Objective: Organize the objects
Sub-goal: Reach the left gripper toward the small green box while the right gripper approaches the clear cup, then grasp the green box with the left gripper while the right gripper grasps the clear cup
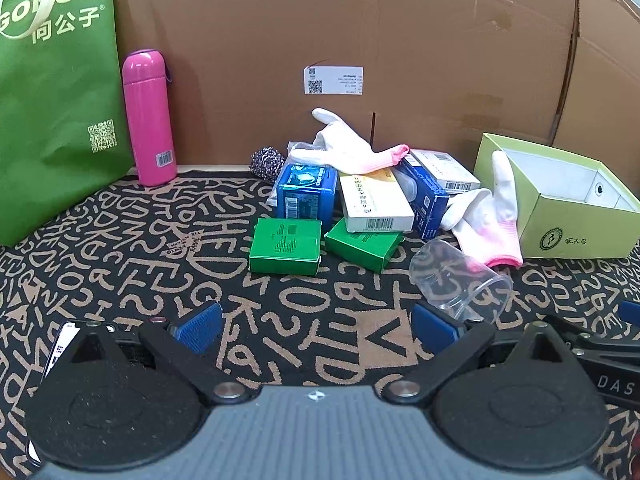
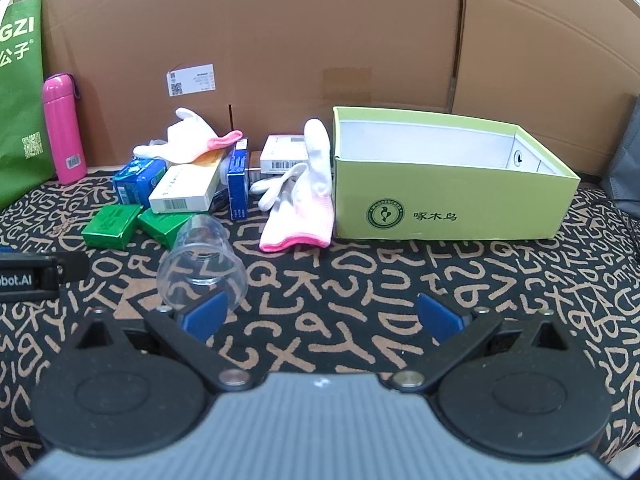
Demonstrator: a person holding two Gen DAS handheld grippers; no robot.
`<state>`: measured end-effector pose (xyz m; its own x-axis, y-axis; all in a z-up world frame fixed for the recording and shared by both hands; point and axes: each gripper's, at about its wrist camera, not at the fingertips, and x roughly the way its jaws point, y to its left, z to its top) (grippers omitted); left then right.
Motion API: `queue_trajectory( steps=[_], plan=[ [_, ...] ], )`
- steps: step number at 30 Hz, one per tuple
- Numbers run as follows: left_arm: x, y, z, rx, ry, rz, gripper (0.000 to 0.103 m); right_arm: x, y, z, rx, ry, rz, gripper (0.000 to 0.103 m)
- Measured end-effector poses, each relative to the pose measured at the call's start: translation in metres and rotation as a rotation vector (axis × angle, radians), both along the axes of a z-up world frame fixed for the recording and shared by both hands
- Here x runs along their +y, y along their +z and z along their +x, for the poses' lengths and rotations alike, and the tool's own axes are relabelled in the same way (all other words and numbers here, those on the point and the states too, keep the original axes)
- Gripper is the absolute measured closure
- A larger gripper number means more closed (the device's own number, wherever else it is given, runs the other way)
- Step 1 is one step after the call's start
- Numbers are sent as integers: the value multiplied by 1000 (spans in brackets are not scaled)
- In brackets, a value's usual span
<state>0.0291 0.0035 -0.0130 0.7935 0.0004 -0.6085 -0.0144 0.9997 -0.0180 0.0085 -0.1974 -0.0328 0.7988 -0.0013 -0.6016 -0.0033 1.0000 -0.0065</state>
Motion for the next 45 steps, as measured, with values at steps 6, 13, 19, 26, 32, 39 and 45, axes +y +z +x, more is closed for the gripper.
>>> queue_trajectory(
  steps=[6,13,19,26,32,39,45],
  plan=[
    [2,-4,6,15,5,-6,0,2,-4,8,21,8,0,0],
    [4,-7,13,29,0,-4,0,4,-9,16,37,12,11,0],
    [3,-8,16,41,-5,-6,0,5,-11,20,44,23,5,0],
    [15,-9,29,31,-29,-28,0,10,-14,19,-18,142,88,0],
    [23,-22,75,28,-45,1,0,27,-29,34,-50,264,90,0],
    [37,-51,126,131,-23,9,0,38,-38,58,-65,307,63,5],
    [40,-48,121,50,-78,1,39,46,-42,66,-40,329,83,49]
  ],
)
